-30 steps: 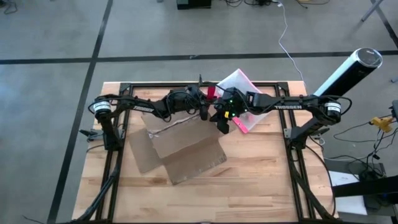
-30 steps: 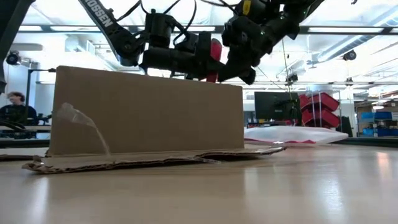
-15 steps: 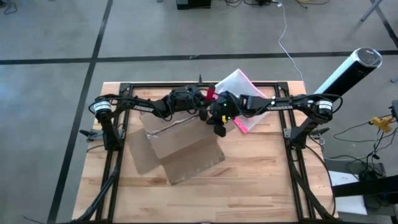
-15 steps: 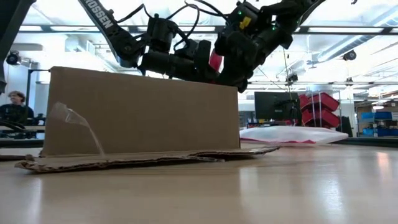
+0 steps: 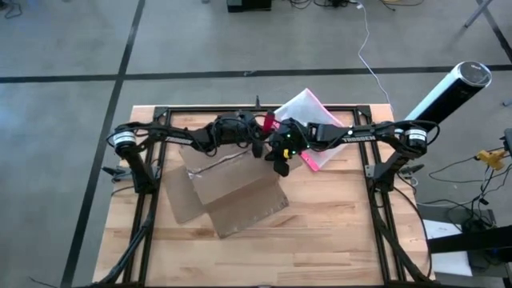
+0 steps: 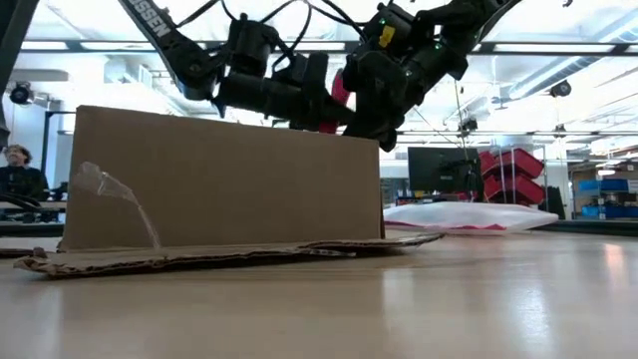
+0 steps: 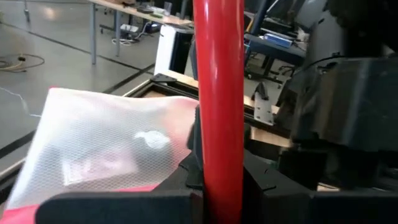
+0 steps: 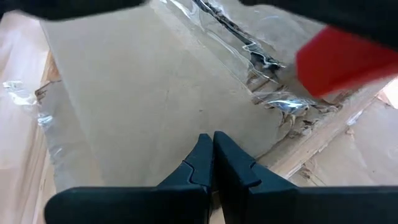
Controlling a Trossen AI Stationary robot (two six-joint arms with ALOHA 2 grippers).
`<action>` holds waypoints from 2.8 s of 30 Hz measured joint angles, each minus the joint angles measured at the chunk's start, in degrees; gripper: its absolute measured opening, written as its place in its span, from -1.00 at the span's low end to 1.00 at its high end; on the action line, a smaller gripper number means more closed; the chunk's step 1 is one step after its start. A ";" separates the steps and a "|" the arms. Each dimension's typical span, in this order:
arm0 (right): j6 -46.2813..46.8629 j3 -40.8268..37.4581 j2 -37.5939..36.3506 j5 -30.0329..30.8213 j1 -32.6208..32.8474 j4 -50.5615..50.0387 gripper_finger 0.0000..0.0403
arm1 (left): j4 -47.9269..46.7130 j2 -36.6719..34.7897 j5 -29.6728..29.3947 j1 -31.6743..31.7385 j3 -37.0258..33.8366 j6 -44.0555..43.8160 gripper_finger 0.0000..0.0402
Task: Unpack boxes
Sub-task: Break down the cardboard box
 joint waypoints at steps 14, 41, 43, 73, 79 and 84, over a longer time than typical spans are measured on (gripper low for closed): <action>1.86 0.03 -4.00 0.18 -1.10 1.17 -1.00 | -2.37 -4.65 0.76 0.29 -0.99 0.89 -0.88; 3.53 13.64 -6.56 13.19 -6.42 4.42 -1.00 | -11.73 -8.17 2.36 0.17 -1.06 5.70 -0.88; 4.40 14.01 -6.56 13.20 -6.46 4.29 -1.00 | -11.39 -8.17 2.33 0.20 -1.06 5.94 -0.88; 8.17 19.95 -4.59 13.56 -4.59 -3.54 -1.00 | -9.92 -8.41 -2.64 0.42 -1.03 6.14 -0.89; 8.16 22.90 -1.80 11.33 -3.99 -3.57 -1.00 | -9.81 -8.38 -2.67 0.42 -1.04 6.14 -0.89; 8.46 24.61 -0.25 10.52 -3.55 -3.58 -1.00 | -9.99 -8.36 -2.53 0.42 -1.08 7.11 -0.89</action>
